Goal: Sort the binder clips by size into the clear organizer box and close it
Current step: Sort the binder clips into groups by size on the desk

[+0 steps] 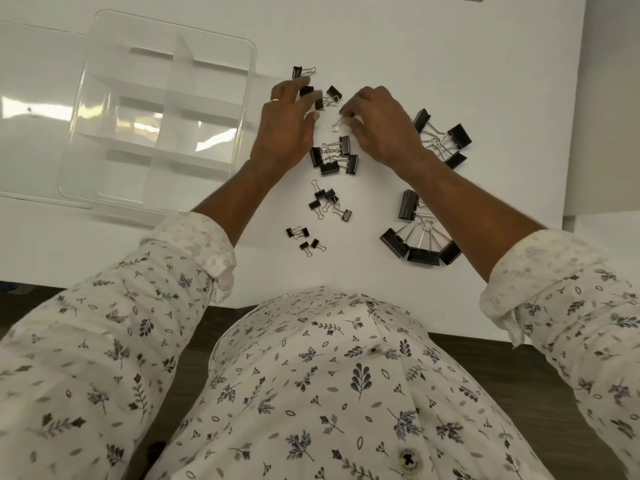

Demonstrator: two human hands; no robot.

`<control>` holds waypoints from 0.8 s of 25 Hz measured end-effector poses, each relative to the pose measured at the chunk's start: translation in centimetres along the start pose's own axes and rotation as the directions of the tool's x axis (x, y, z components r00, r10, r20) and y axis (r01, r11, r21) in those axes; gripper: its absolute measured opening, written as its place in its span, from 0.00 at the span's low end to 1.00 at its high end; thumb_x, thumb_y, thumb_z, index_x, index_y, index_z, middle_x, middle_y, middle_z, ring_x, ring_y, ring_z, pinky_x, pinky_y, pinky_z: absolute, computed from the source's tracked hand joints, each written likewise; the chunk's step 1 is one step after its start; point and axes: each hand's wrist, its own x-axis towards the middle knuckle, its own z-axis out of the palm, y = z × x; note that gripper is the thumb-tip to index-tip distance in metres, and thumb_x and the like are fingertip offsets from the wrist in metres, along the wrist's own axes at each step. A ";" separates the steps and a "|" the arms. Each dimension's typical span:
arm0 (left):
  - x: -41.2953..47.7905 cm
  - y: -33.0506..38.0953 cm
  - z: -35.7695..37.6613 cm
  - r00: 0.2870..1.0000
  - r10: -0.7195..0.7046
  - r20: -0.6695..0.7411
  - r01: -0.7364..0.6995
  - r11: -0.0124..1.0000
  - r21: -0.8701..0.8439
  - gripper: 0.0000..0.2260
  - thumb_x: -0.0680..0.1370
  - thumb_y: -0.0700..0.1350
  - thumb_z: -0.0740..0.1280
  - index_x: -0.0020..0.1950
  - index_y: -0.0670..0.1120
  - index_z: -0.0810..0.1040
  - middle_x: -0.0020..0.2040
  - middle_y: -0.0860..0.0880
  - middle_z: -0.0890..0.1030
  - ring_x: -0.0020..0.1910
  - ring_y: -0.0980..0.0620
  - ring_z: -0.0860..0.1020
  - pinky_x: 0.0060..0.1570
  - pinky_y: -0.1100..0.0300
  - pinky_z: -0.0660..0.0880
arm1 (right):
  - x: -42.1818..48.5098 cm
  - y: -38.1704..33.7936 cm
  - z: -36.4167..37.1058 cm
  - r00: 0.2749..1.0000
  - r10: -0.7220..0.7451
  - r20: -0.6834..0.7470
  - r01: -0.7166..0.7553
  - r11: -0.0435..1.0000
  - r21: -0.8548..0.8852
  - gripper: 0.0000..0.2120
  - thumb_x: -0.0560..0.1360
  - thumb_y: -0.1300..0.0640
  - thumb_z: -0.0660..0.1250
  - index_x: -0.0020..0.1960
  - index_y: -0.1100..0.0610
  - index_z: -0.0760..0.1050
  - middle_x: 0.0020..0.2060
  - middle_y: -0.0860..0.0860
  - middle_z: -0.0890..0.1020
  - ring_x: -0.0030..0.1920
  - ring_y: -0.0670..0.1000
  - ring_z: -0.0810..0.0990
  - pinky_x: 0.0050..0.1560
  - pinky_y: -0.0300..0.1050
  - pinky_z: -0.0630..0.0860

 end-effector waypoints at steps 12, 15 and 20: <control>0.3 0.1 0.0 0.997 -0.019 -0.069 0.019 1.000 0.011 0.16 0.80 0.45 0.66 0.68 0.50 0.77 0.64 0.49 0.78 0.68 0.47 0.72 0.65 0.52 0.68 | 1.7 1.6 -1.0 0.991 0.134 0.026 -0.136 0.974 0.181 0.20 0.75 0.61 0.69 0.66 0.56 0.75 0.61 0.55 0.77 0.59 0.57 0.78 0.57 0.51 0.76; 0.1 -0.5 -0.1 0.994 -0.039 -0.099 0.037 0.999 -0.023 0.18 0.79 0.48 0.68 0.68 0.49 0.76 0.64 0.48 0.77 0.66 0.47 0.73 0.62 0.55 0.68 | 2.7 2.2 -1.0 0.988 0.076 0.134 -0.092 0.989 0.114 0.18 0.76 0.60 0.69 0.66 0.53 0.77 0.61 0.57 0.76 0.62 0.58 0.76 0.62 0.50 0.74; 0.0 -1.2 0.4 0.990 -0.085 -0.110 0.057 0.969 -0.241 0.21 0.78 0.48 0.70 0.70 0.46 0.75 0.63 0.45 0.75 0.61 0.49 0.76 0.62 0.60 0.74 | 2.7 3.6 -1.7 0.977 0.164 0.133 -0.182 0.973 0.143 0.15 0.74 0.51 0.75 0.58 0.55 0.78 0.56 0.56 0.78 0.56 0.55 0.78 0.55 0.45 0.72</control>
